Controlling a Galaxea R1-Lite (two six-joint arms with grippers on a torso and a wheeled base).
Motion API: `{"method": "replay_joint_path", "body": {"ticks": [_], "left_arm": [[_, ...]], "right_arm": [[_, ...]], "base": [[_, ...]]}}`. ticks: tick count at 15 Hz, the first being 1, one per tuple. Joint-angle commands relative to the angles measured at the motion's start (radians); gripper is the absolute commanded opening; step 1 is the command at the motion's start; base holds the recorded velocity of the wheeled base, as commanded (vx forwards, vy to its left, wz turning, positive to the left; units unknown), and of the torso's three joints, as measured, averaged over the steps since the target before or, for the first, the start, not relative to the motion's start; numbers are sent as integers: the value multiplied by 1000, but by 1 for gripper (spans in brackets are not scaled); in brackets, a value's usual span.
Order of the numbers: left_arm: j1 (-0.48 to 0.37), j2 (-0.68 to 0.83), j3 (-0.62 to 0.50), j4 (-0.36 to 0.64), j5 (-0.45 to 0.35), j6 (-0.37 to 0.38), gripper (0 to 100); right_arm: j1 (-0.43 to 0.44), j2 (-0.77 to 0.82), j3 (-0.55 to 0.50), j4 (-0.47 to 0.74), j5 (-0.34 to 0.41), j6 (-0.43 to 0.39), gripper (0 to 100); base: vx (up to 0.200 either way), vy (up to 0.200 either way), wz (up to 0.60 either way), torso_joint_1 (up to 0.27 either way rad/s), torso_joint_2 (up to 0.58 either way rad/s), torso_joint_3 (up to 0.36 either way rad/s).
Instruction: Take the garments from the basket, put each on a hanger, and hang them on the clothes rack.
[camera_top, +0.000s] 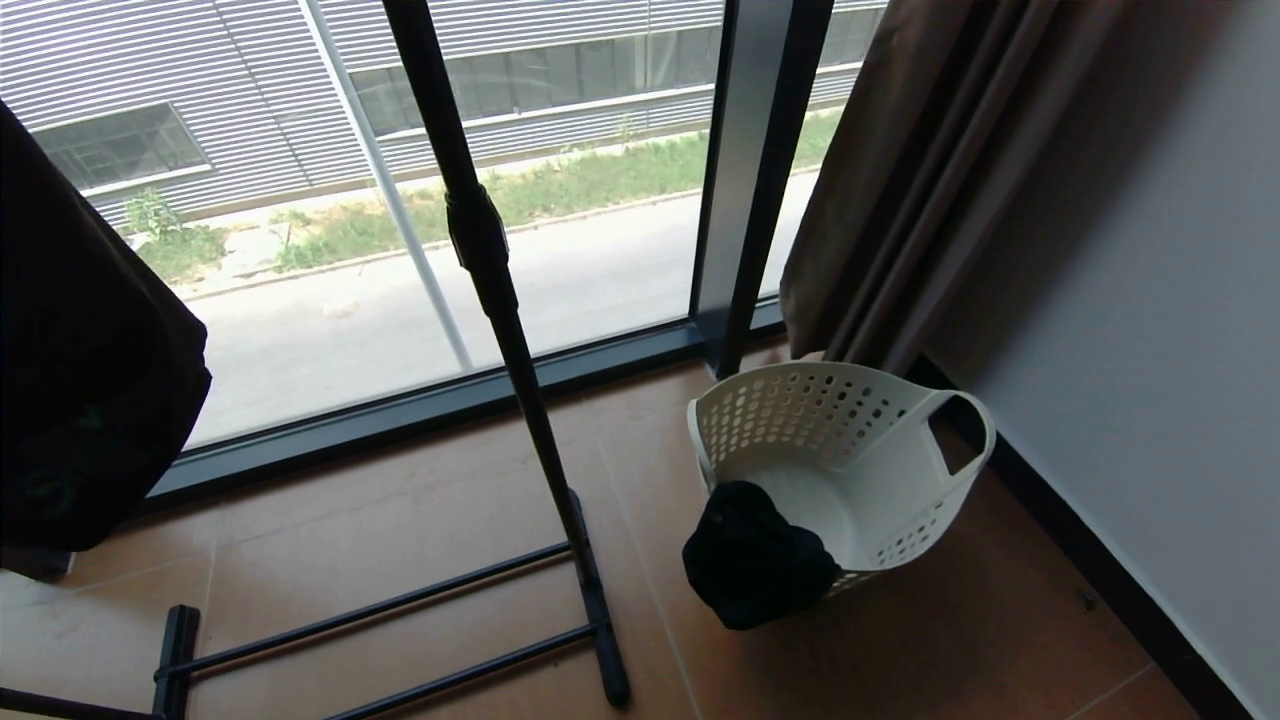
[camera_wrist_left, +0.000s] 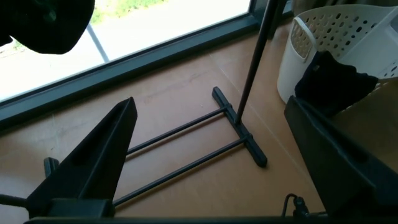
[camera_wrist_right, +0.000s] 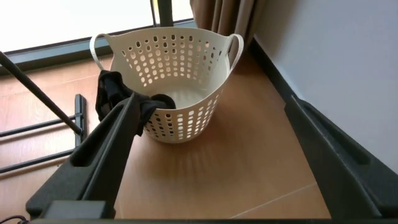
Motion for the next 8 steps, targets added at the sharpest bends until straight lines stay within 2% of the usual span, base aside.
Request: {"method": "replay_joint_path", "body": {"ticks": [1, 8], "left_arm": [[0, 1, 0, 0, 1, 0, 100], [0, 1, 1, -1, 13, -1, 100]], "right_arm": [[0, 1, 0, 1, 0, 0, 100], [0, 1, 0, 1, 0, 0, 100]], "base": [[0, 0, 0, 7, 2, -193], [0, 0, 0, 4, 2, -196]]}}
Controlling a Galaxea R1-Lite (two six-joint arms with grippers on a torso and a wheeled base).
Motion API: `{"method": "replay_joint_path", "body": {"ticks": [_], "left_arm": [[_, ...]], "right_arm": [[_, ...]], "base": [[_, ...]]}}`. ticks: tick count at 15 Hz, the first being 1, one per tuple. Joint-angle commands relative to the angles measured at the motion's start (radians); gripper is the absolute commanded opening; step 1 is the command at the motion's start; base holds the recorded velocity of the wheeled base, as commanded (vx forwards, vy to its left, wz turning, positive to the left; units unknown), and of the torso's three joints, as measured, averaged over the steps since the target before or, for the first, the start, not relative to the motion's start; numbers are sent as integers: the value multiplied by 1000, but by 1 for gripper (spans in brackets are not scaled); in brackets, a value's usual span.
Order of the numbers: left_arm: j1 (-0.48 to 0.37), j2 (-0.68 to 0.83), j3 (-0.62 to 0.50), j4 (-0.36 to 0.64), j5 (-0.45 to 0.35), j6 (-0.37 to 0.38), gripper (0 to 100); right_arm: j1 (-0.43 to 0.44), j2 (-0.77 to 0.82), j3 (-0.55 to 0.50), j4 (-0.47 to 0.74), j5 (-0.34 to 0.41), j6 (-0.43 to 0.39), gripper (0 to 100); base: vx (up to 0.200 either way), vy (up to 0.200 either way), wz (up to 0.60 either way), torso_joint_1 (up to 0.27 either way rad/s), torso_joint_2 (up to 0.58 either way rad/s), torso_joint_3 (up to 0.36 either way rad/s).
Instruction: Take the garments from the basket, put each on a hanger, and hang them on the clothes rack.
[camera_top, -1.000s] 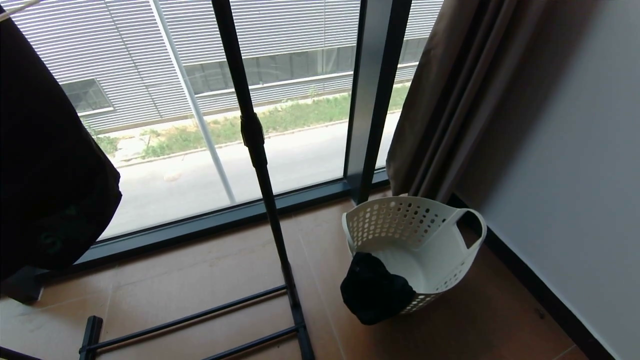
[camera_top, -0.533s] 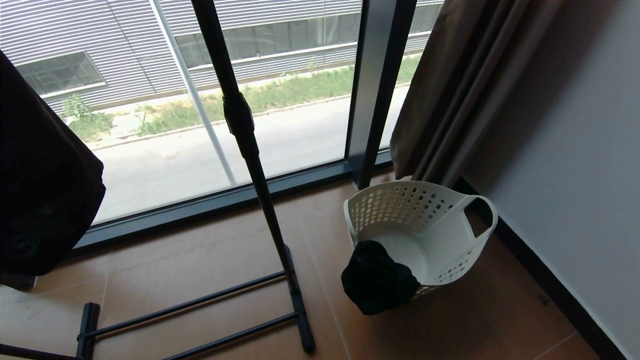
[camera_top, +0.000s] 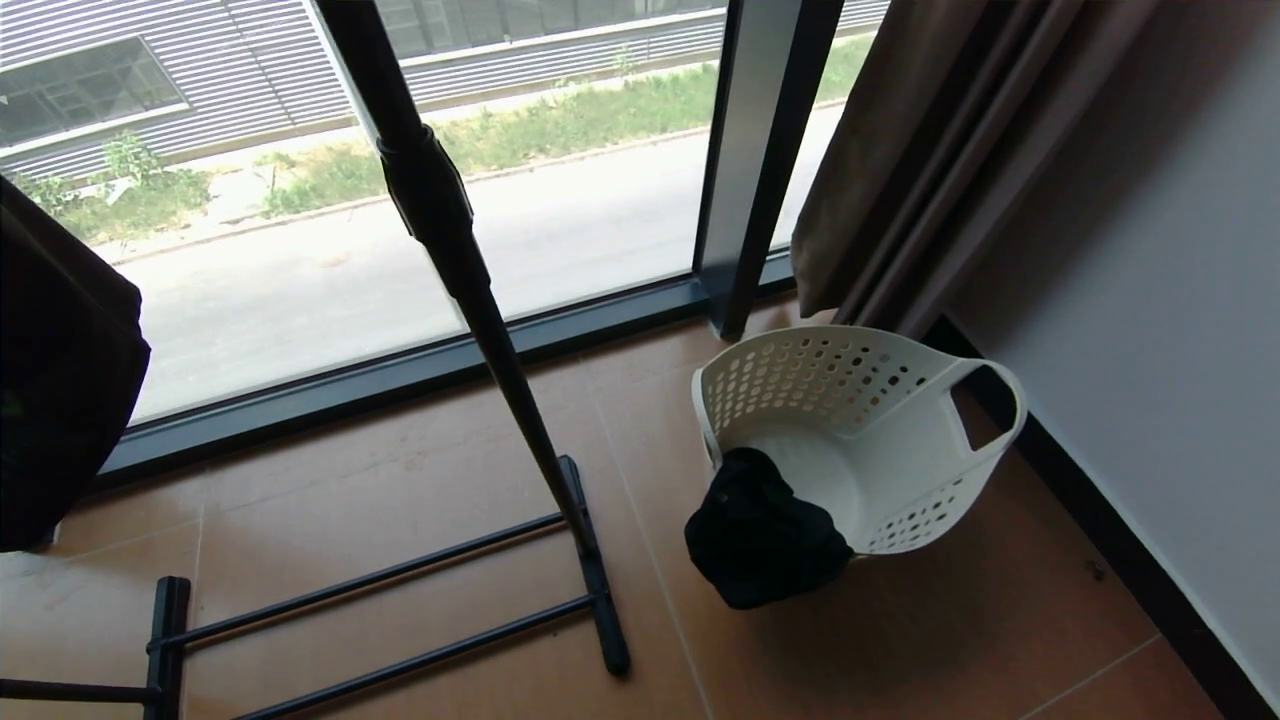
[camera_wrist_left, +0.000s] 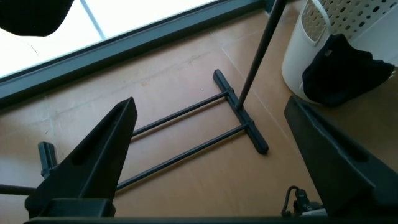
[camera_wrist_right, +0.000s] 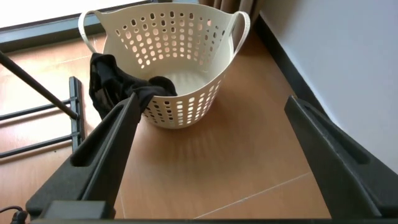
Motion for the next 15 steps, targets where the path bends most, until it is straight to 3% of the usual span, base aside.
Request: {"method": "replay_joint_path", "body": {"ticks": [1, 6, 8, 9, 12, 15], "left_arm": [[0, 0, 0, 0, 1, 0, 100], [0, 0, 1, -2, -4, 11, 100], [0, 0, 1, -2, -9, 16, 100], [0, -1, 1, -2, -9, 14, 100], [2, -1, 1, -2, -4, 2, 100], [2, -1, 1, -2, -4, 2, 100]], "right_arm": [[0, 1, 0, 1, 0, 0, 100], [0, 1, 0, 1, 0, -3, 100], [0, 1, -1, 5, 0, -34, 100], [0, 1, -1, 4, 0, -94, 100], [1, 1, 2, -6, 19, -103, 100], [-11, 58, -4, 8, -47, -95, 100]], "base": [[0, 0, 0, 2, 2, -198], [0, 0, 0, 5, 0, -196], [0, 0, 0, 2, 0, -71], [0, 0, 0, 0, 0, 0], [0, 0, 0, 0, 0, 0], [0, 0, 0, 0, 0, 0]]}}
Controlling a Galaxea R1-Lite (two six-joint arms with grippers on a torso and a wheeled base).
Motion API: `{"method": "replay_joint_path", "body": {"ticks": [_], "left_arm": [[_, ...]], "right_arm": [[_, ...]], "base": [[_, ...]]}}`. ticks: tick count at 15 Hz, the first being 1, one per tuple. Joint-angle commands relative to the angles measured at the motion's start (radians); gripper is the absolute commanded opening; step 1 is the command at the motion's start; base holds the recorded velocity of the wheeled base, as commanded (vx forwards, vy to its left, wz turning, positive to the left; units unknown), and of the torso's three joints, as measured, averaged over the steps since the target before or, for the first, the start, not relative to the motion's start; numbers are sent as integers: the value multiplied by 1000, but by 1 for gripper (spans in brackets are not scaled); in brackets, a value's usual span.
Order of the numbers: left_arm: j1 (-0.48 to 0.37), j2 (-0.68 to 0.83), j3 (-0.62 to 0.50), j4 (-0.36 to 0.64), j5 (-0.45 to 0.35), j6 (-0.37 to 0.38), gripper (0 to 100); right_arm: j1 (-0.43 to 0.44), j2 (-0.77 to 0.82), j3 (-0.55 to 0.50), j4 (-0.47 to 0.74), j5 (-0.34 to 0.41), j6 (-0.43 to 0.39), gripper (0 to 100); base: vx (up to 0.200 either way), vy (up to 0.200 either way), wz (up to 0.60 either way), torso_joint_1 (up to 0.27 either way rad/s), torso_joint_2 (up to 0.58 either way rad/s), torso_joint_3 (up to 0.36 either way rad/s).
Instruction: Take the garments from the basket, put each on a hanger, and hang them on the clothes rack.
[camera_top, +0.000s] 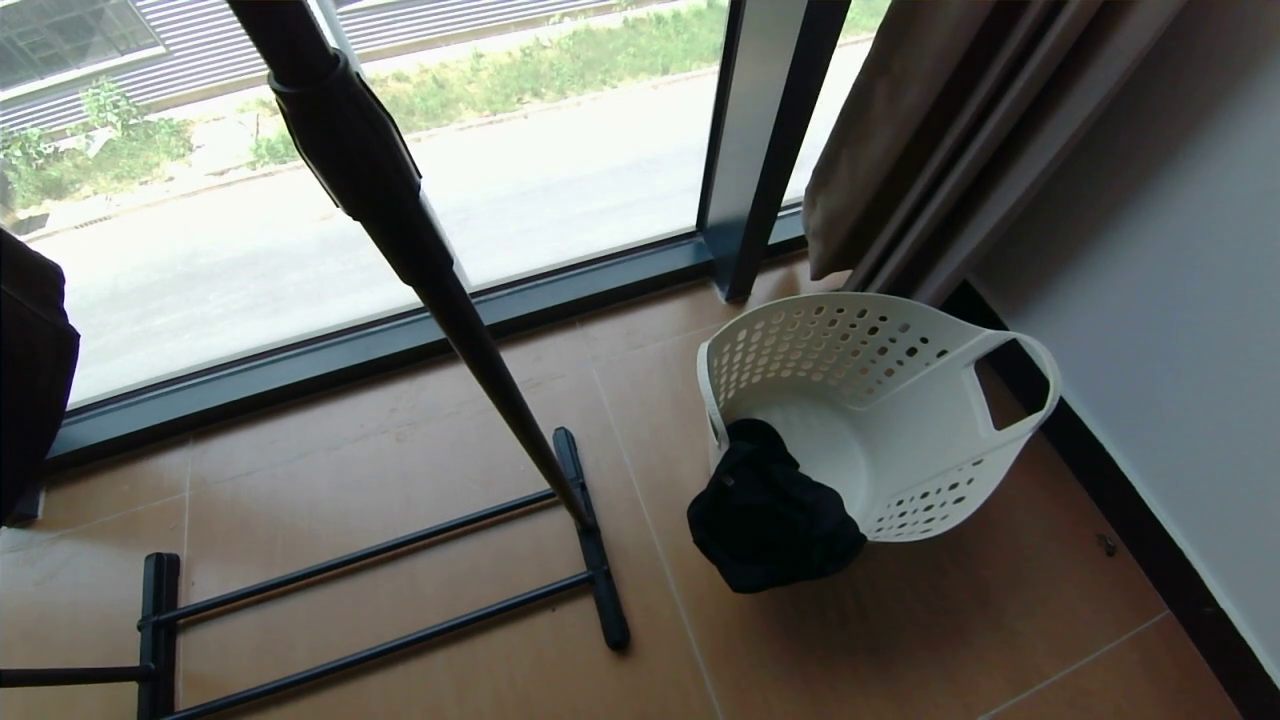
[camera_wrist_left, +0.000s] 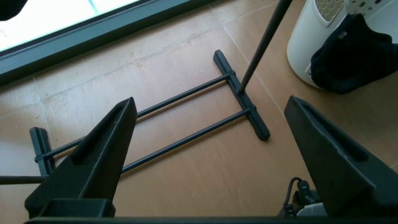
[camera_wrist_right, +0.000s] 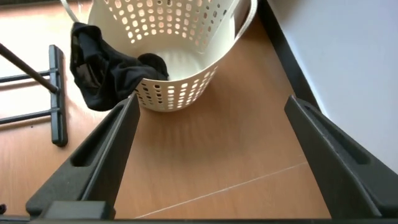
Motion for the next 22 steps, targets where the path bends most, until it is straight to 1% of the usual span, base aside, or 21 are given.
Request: {"method": "replay_joint_path", "body": {"ticks": [1, 2, 3, 4, 5, 6, 7, 8, 9, 10, 11, 12, 13, 14, 16, 19, 21, 22], "left_arm": [[0, -1, 0, 0, 0, 0, 100], [0, -1, 0, 0, 0, 0, 100], [0, -1, 0, 0, 0, 0, 100], [0, -1, 0, 0, 0, 0, 100], [0, -1, 0, 0, 0, 2, 100], [0, -1, 0, 0, 0, 2, 100], [0, -1, 0, 0, 0, 2, 100], [0, -1, 0, 0, 0, 2, 100], [0, -1, 0, 0, 0, 3, 100], [0, -1, 0, 0, -1, 3, 100], [0, -1, 0, 0, -1, 2, 100], [0, -1, 0, 0, 0, 0, 100], [0, -1, 0, 0, -1, 0, 100], [0, -1, 0, 0, -1, 0, 100], [0, -1, 0, 0, -1, 0, 100], [0, -1, 0, 0, 2, -1, 100], [0, -1, 0, -2, 0, -1, 100], [0, -1, 0, 0, 0, -1, 100]], "right_arm": [[-12, 81, -2, 1, -3, -1, 100], [-9, 190, -73, -25, 4, -3, 100], [8, 277, -168, -15, 17, 5, 100], [18, 326, -190, -17, 32, 6, 100], [51, 524, -231, -37, 82, 6, 100], [64, 607, -246, -46, 101, 5, 100], [103, 774, -277, -68, 129, 3, 100], [141, 903, -312, -92, 136, 3, 100], [216, 1068, -374, -114, 129, 2, 100], [278, 1197, -456, -123, 127, 2, 100], [304, 1266, -506, -120, 125, 0, 100], [337, 1372, -591, -118, 116, -11, 100], [362, 1477, -683, -118, 104, -43, 100], [379, 1556, -762, -114, 98, -69, 100], [390, 1714, -912, -112, 63, -109, 100], [387, 1909, -1091, -114, 20, -117, 100], [387, 1981, -1133, -124, -2, -110, 100], [387, 2016, -1130, -126, -23, -109, 100]], "base": [[0, 0, 0, 0, 0, 0], [0, 0, 0, 0, 0, 0], [0, 0, 0, 0, 0, 0], [0, 0, 0, 0, 0, 0], [0, 0, 0, 0, 0, 0], [0, 0, 0, 0, 0, 0], [0, 0, 0, 0, 0, 0], [0, 0, 0, 0, 0, 0], [0, 0, 0, 0, 0, 0], [0, 0, 0, 0, 0, 0], [0, 0, 0, 0, 0, 0], [0, 0, 0, 0, 0, 0], [0, 0, 0, 0, 0, 0], [0, 0, 0, 0, 0, 0], [0, 0, 0, 0, 0, 0], [0, 0, 0, 0, 0, 0], [0, 0, 0, 0, 0, 0], [0, 0, 0, 0, 0, 0]]}}
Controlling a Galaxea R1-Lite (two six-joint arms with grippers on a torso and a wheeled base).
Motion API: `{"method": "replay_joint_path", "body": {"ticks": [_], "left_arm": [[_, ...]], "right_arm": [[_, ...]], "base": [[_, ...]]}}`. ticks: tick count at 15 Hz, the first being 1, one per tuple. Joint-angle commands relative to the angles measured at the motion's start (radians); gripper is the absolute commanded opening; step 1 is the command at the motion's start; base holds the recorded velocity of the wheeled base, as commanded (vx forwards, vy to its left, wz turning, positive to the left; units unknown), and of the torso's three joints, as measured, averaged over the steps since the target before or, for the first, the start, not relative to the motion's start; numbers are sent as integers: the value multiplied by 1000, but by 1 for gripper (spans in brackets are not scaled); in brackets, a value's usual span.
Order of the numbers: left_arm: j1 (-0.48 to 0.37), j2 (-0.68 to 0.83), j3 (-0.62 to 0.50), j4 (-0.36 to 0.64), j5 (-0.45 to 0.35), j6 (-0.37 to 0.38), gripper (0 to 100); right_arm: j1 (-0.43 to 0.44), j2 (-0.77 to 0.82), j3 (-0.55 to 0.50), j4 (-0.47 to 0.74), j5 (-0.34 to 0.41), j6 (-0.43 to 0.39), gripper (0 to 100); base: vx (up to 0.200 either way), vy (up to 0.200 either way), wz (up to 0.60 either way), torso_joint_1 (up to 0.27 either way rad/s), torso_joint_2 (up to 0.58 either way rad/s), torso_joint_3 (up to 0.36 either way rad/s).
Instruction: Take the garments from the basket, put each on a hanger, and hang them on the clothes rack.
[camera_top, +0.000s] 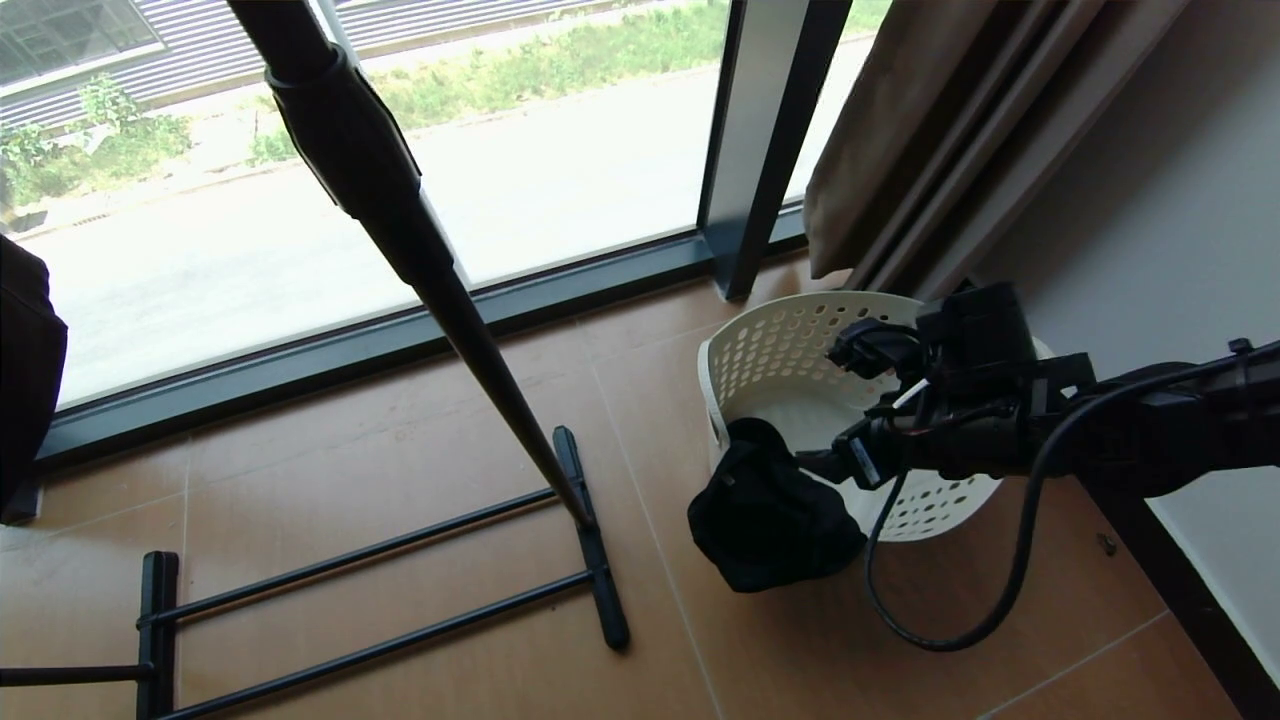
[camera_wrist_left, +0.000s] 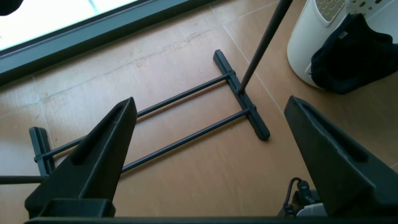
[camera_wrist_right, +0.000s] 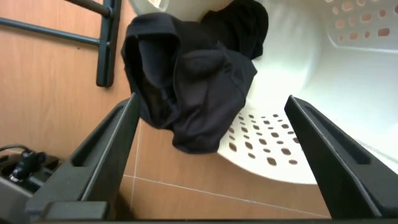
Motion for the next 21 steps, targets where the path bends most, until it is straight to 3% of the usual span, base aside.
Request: {"method": "replay_joint_path", "body": {"ticks": [1, 7, 14, 16, 21], "left_arm": [[0, -1, 0, 1, 0, 0, 100], [0, -1, 0, 1, 0, 1, 100], [0, -1, 0, 1, 0, 1, 100], [0, -1, 0, 1, 0, 0, 100], [0, -1, 0, 1, 0, 0, 100]], "right_arm": [[2, 147, -39, -7, -34, 0, 100], [-13, 186, -68, -69, -34, 42, 100], [-13, 228, -94, -83, -34, 48, 100], [-12, 228, -105, -81, -34, 103, 100], [-10, 256, -111, -84, -35, 106, 100]], "base": [[0, 0, 0, 0, 0, 0], [0, 0, 0, 0, 0, 0], [0, 0, 0, 0, 0, 0], [0, 0, 0, 0, 0, 0], [0, 0, 0, 0, 0, 0]]}}
